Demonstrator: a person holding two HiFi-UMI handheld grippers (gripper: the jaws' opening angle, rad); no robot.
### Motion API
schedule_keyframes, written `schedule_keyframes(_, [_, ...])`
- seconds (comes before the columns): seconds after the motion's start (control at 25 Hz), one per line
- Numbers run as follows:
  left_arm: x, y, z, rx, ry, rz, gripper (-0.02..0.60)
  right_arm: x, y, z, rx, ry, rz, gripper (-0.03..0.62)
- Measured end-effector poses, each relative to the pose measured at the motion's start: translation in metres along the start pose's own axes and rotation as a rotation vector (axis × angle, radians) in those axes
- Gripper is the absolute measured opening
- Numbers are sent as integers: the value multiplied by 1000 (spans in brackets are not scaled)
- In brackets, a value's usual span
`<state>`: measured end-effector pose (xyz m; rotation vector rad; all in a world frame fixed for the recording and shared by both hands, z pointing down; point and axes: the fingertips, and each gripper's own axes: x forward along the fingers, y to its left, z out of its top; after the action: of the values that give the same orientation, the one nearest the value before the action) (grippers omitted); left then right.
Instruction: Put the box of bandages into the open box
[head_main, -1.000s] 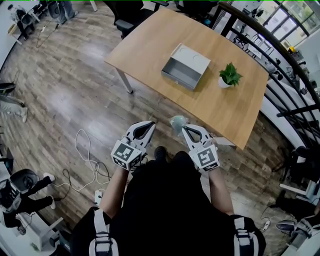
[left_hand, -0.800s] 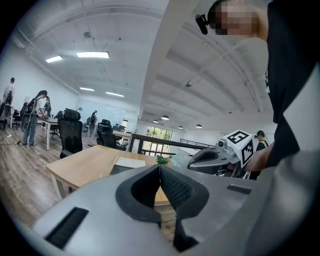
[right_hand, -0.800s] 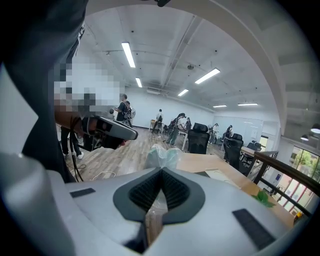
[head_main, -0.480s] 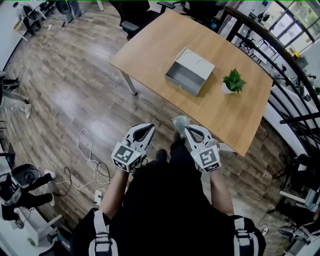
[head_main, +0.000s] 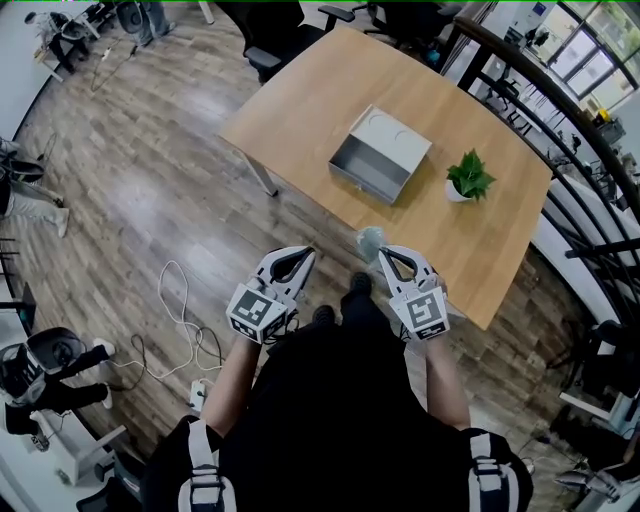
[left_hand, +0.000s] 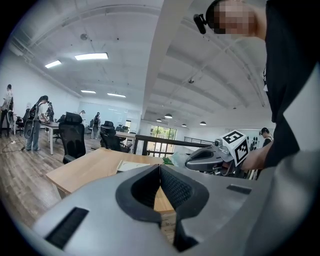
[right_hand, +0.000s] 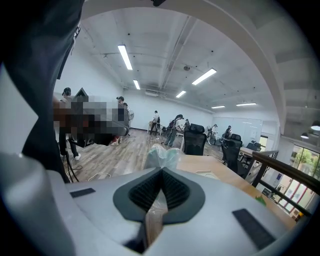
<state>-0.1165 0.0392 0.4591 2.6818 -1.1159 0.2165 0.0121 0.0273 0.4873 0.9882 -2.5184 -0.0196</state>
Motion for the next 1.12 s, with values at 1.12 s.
schedule_keyframes(1.12, [94, 18, 29, 7, 13, 180, 25, 54, -98, -17, -89, -12, 226, 25])
